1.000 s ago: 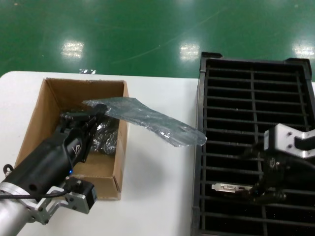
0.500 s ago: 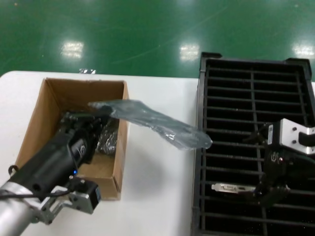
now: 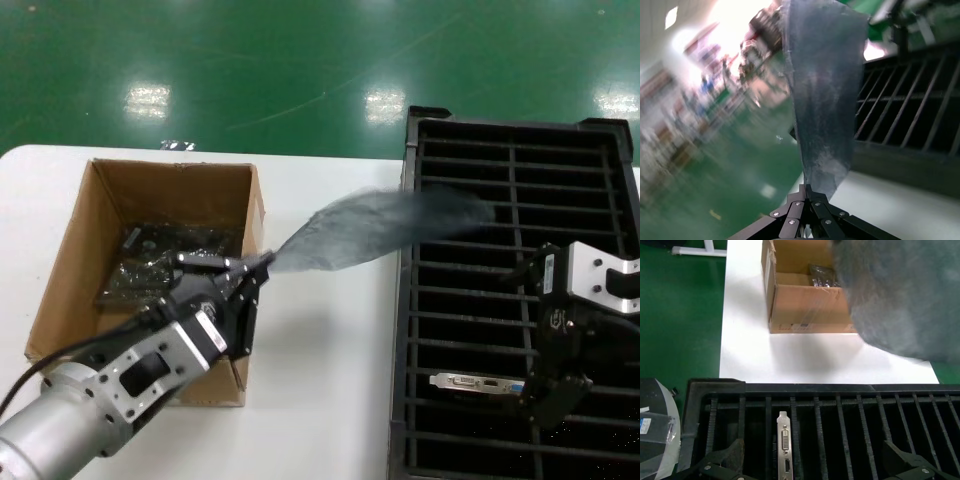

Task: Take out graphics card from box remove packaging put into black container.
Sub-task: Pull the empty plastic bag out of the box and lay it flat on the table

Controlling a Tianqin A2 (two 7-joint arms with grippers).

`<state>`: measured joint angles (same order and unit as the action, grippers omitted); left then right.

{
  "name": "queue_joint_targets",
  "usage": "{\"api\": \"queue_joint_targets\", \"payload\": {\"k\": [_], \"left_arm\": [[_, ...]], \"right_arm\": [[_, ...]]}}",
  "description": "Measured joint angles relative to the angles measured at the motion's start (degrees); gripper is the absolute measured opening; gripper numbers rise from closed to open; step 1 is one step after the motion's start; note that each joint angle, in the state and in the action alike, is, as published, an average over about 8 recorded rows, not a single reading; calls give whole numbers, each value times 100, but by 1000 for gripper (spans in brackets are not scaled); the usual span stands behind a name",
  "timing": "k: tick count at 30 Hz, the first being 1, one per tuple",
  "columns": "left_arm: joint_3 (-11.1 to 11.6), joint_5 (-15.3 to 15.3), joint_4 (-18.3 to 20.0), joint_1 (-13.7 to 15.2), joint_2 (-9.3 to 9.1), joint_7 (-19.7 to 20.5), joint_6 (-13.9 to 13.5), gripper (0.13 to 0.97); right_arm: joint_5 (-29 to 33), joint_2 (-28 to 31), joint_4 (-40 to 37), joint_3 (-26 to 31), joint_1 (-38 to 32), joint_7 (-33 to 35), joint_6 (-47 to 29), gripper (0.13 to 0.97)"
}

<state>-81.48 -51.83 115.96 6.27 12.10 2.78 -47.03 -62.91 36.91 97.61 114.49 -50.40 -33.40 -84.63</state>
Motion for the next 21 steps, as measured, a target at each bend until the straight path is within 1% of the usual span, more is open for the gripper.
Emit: {"api": "queue_joint_targets", "payload": {"k": [3, 5, 7, 9, 10, 11, 13, 16, 19, 21], "left_arm": [[340, 251, -147, 207, -514, 762, -743, 138], [502, 452, -268, 326, -765, 1266, -1175, 138], [594, 658, -398, 412, -937, 1781, -1531, 138], [616, 851, -527, 454, -1043, 2281, -1758, 138], [608, 946, -594, 460, -1082, 2534, -1828, 138], [589, 1038, -660, 458, -1110, 2776, -1862, 138], [535, 1230, -804, 440, -1150, 3264, -1845, 138], [455, 1501, -1040, 414, -1180, 3925, -1675, 138], [394, 1741, -1286, 424, -1195, 4446, -1482, 138], [363, 1850, -1432, 447, -1200, 4677, -1387, 139]], "right_arm": [[0, 0, 0, 0, 0, 0, 0, 947], [0, 0, 0, 1, 0, 0, 0, 947], [0, 0, 0, 1, 0, 0, 0, 949], [-1, 1, 0, 1, 0, 0, 1, 954], [-1, 1, 0, 1, 0, 0, 1, 956], [-1, 1, 0, 1, 0, 0, 1, 959], [-1, 1, 0, 1, 0, 0, 1, 963], [-1, 1, 0, 1, -1, -1, 1, 966], [-1, 1, 0, 2, -1, -1, 1, 966], [-1, 1, 0, 2, -1, -1, 1, 966]]}}
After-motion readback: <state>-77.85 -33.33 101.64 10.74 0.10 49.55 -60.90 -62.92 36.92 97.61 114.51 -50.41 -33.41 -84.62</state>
